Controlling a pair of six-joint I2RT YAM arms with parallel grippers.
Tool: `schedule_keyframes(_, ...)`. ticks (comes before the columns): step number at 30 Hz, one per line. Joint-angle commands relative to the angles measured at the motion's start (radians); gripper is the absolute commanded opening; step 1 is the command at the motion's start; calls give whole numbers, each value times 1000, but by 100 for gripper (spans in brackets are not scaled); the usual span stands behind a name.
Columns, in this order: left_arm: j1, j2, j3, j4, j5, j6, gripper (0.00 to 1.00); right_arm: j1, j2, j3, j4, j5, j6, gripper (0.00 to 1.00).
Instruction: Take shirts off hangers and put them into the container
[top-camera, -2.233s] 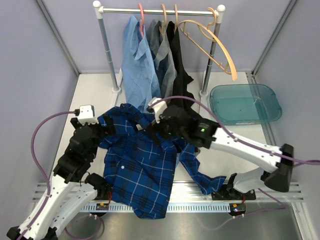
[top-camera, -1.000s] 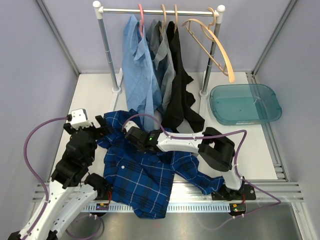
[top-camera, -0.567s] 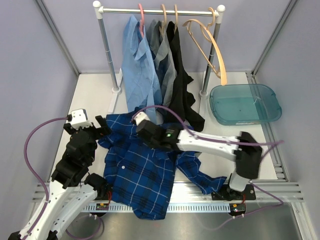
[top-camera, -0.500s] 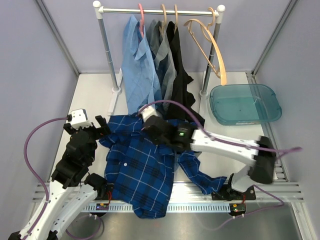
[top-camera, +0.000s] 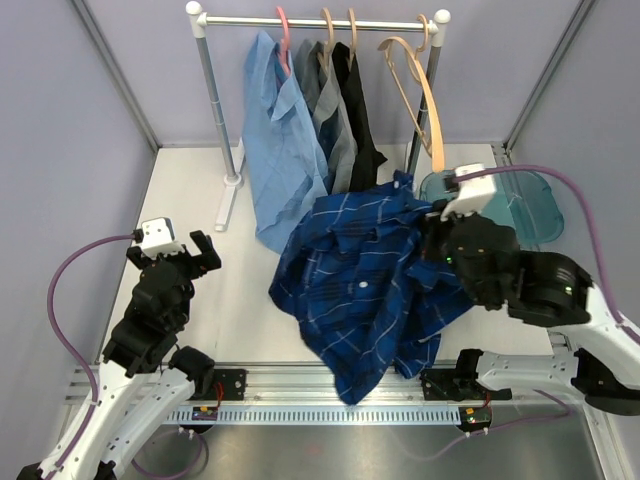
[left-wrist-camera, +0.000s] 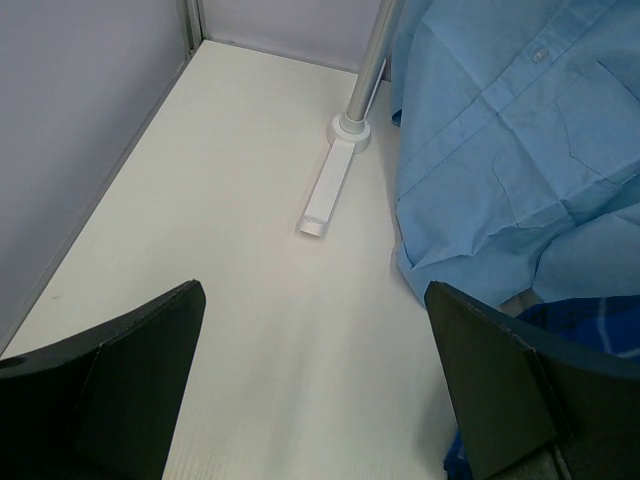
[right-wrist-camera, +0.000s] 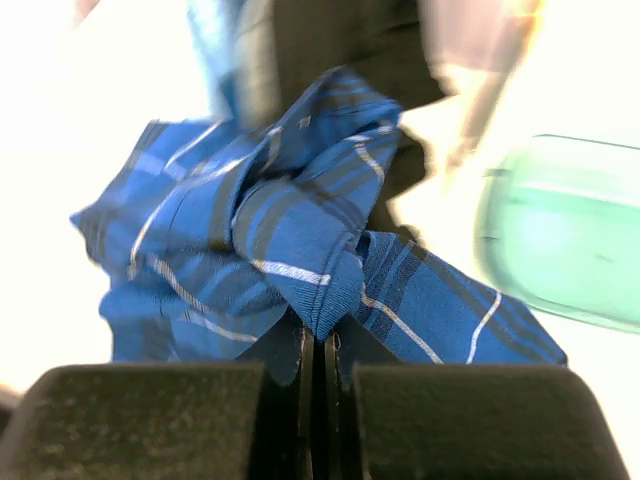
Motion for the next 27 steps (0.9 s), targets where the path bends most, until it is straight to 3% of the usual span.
schedule_keyframes(1, 5, -3, -2, 46, -11, -20, 99, -32, -44, 135, -137, 274, 97, 0)
schedule_keyframes(12, 5, -7, -2, 46, -12, -20, 99, -308, 2, 293, -211, 310, 41, 0)
schedule_keyframes(21, 6, -9, 0, 46, -4, -20, 99, -524, -100, 78, -59, 296, 4, 0)
schedule_keyframes(27, 6, -11, 0, 46, -3, -22, 99, -804, -33, -17, 66, 69, -38, 0)
